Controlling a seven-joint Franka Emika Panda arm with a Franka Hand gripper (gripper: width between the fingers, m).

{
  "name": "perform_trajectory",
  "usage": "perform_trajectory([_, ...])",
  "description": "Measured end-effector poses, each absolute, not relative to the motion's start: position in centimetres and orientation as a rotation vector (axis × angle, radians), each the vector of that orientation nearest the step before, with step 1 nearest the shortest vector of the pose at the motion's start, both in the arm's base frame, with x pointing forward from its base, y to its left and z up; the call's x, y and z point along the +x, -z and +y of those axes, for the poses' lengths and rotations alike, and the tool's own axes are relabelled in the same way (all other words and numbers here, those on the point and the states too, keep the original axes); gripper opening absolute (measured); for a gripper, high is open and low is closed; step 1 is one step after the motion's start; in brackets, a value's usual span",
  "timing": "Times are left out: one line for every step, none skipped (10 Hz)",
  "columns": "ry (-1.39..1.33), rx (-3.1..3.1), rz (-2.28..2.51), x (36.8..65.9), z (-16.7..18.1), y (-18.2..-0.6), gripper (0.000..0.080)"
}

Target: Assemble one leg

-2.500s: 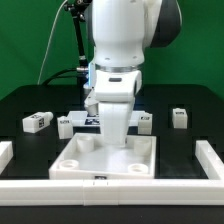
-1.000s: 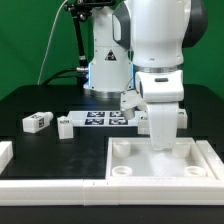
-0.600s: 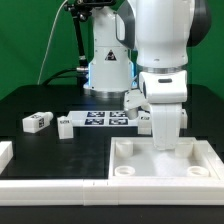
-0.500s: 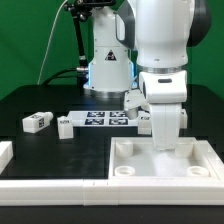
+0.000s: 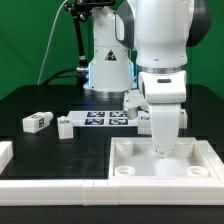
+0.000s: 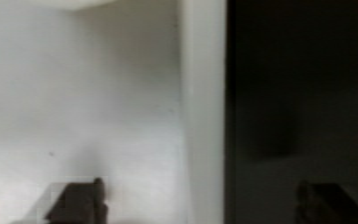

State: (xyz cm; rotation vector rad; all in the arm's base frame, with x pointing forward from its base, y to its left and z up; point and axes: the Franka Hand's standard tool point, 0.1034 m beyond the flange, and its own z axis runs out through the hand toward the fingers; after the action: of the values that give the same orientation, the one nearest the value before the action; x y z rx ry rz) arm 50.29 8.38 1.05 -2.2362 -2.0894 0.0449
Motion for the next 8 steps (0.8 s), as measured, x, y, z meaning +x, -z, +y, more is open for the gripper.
perform_trajectory([-0.045, -2.237, -2.089, 50.3, 8.4, -1.0, 0.0629])
perform_trajectory([-0.045, -2.237, -2.088, 50.3, 8.3, -1.0, 0.0629])
perform_trajectory([-0.045, -2.237, -2.088, 50.3, 8.3, -1.0, 0.0646])
perform_trajectory([-0.045, -2.238, -2.088, 50.3, 8.3, -1.0, 0.0648])
perform_trajectory([-0.043, -2.247, -2.08, 50.3, 8.3, -1.2, 0.0648])
perform_trajectory([-0.04, -2.307, -2.028, 49.9, 8.5, -2.1, 0.0648])
perform_trajectory([-0.043, -2.353, -1.991, 48.8, 9.0, -3.4, 0.0648])
perform_trajectory([-0.052, -2.388, -1.958, 47.8, 9.4, -4.3, 0.0648])
